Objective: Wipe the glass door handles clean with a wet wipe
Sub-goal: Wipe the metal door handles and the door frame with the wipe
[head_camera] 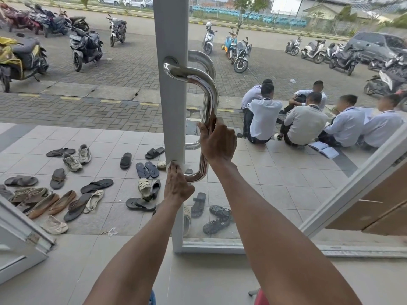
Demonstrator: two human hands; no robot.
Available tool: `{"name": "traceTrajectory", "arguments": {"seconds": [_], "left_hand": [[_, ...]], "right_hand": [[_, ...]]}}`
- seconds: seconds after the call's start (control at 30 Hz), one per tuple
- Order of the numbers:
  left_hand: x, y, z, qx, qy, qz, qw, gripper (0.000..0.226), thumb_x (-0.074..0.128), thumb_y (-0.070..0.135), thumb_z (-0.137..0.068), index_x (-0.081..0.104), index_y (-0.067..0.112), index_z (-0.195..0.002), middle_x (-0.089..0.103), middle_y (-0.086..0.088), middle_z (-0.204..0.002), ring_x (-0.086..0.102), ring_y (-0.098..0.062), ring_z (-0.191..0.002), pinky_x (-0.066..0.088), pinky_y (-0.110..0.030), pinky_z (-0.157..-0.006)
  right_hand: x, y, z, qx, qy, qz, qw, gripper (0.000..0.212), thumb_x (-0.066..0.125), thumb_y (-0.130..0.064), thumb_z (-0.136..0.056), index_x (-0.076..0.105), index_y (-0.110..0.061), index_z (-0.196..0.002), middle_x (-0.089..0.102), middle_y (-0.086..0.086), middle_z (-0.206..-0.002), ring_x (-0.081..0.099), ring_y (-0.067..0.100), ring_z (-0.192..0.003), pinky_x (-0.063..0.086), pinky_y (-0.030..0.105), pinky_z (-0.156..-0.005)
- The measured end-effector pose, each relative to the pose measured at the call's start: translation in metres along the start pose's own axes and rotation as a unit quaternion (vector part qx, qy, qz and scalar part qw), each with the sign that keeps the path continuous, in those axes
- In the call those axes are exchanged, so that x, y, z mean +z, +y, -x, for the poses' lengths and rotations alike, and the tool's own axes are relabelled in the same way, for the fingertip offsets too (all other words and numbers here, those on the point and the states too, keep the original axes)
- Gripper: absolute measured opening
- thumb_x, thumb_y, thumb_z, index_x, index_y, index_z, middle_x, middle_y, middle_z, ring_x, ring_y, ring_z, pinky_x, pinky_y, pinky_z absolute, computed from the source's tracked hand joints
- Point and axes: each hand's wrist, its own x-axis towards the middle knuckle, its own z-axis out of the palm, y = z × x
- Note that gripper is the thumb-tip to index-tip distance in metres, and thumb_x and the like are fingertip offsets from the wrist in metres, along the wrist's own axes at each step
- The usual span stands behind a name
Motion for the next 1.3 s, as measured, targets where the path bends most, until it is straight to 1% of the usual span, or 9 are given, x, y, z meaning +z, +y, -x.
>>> {"name": "traceTrajectory", "arguments": {"seconds": [0.1, 0.27, 0.33, 0.5, 0.63, 0.77, 0.93, 1.07, 1.3], "left_hand": [[-0.002, -0.002, -0.005, -0.036, 0.054, 0.082, 0.995, 0.041, 0.057, 0.001, -0.073, 0.062, 0.001, -0.113, 0.058, -0.012, -0.116, 0.059, -0.030, -0.098, 0.050, -0.030, -0.086], [-0.003, -0.007, -0.010, -0.159, 0.101, 0.246, 0.951, 0.026, 0.044, -0.003, -0.077, 0.063, 0.011, -0.086, 0.062, -0.007, -0.077, 0.055, -0.020, -0.070, 0.041, -0.028, -0.058], [-0.002, -0.008, -0.011, -0.226, 0.101, 0.391, 0.886, 0.034, 0.041, -0.005, -0.080, 0.068, 0.016, -0.083, 0.058, -0.002, -0.073, 0.047, -0.013, -0.063, 0.034, -0.026, -0.056], [-0.006, -0.005, -0.001, -0.316, 0.046, 0.728, 0.607, 0.037, 0.022, -0.011, -0.054, 0.046, 0.008, -0.073, 0.051, -0.010, -0.084, 0.049, -0.021, -0.074, 0.046, -0.028, -0.075], [0.005, 0.019, 0.014, -0.333, 0.020, 0.784, 0.523, 0.049, 0.025, -0.004, -0.051, 0.054, -0.001, -0.091, 0.060, -0.015, -0.093, 0.058, -0.028, -0.084, 0.044, -0.037, -0.103], [0.015, 0.052, 0.019, -0.365, 0.008, 0.804, 0.469, 0.039, 0.029, -0.002, -0.053, 0.054, 0.000, -0.082, 0.062, -0.016, -0.091, 0.062, -0.028, -0.082, 0.051, -0.031, -0.083], [0.011, 0.059, 0.011, -0.399, 0.102, 0.783, 0.466, 0.034, 0.028, -0.005, -0.057, 0.051, 0.006, -0.079, 0.056, -0.013, -0.089, 0.055, -0.028, -0.083, 0.048, -0.032, -0.095], [-0.001, 0.026, 0.000, -0.411, 0.212, 0.745, 0.481, 0.027, 0.028, -0.009, -0.065, 0.030, 0.018, -0.063, 0.038, -0.005, -0.065, 0.039, -0.020, -0.059, 0.043, -0.025, -0.059], [-0.013, 0.013, -0.002, -0.374, 0.174, 0.748, 0.520, 0.022, 0.028, -0.005, -0.059, 0.029, 0.017, -0.061, 0.036, -0.003, -0.065, 0.036, -0.018, -0.055, 0.037, -0.022, -0.057]], "right_hand": [[0.000, -0.001, 0.000, 0.002, 0.001, -0.004, 1.000, 0.034, 0.062, -0.049, -0.087, 0.064, -0.015, -0.095, 0.073, 0.007, -0.082, 0.068, 0.033, -0.083, 0.047, 0.033, -0.067], [0.000, 0.000, 0.001, 0.007, -0.002, -0.011, 1.000, 0.036, 0.064, -0.048, -0.086, 0.062, -0.014, -0.097, 0.073, 0.010, -0.083, 0.067, 0.035, -0.084, 0.048, 0.035, -0.068], [0.000, 0.001, 0.001, 0.007, -0.003, -0.011, 1.000, 0.036, 0.063, -0.048, -0.087, 0.061, -0.014, -0.098, 0.072, 0.010, -0.083, 0.067, 0.036, -0.084, 0.049, 0.036, -0.068], [0.000, 0.000, 0.001, 0.004, 0.000, -0.012, 1.000, 0.037, 0.061, -0.049, -0.088, 0.062, -0.014, -0.099, 0.073, 0.008, -0.083, 0.068, 0.033, -0.084, 0.049, 0.035, -0.069], [0.000, 0.000, 0.002, 0.002, -0.003, -0.017, 1.000, 0.036, 0.061, -0.049, -0.088, 0.061, -0.014, -0.100, 0.073, 0.009, -0.084, 0.068, 0.034, -0.084, 0.050, 0.037, -0.070], [0.001, 0.002, 0.001, -0.002, -0.008, -0.013, 1.000, 0.037, 0.061, -0.050, -0.088, 0.061, -0.015, -0.101, 0.073, 0.008, -0.084, 0.069, 0.033, -0.084, 0.050, 0.036, -0.069], [0.000, 0.005, -0.001, -0.008, -0.018, -0.011, 1.000, 0.037, 0.061, -0.050, -0.088, 0.060, -0.015, -0.101, 0.073, 0.008, -0.085, 0.068, 0.034, -0.084, 0.050, 0.036, -0.069], [0.000, 0.003, 0.000, -0.004, -0.017, -0.016, 1.000, 0.036, 0.063, -0.049, -0.087, 0.061, -0.015, -0.100, 0.073, 0.010, -0.084, 0.068, 0.035, -0.083, 0.049, 0.035, -0.069], [0.002, 0.005, 0.000, -0.001, -0.014, -0.012, 1.000, 0.036, 0.061, -0.049, -0.088, 0.061, -0.015, -0.101, 0.073, 0.008, -0.086, 0.067, 0.035, -0.086, 0.047, 0.035, -0.070]]}}
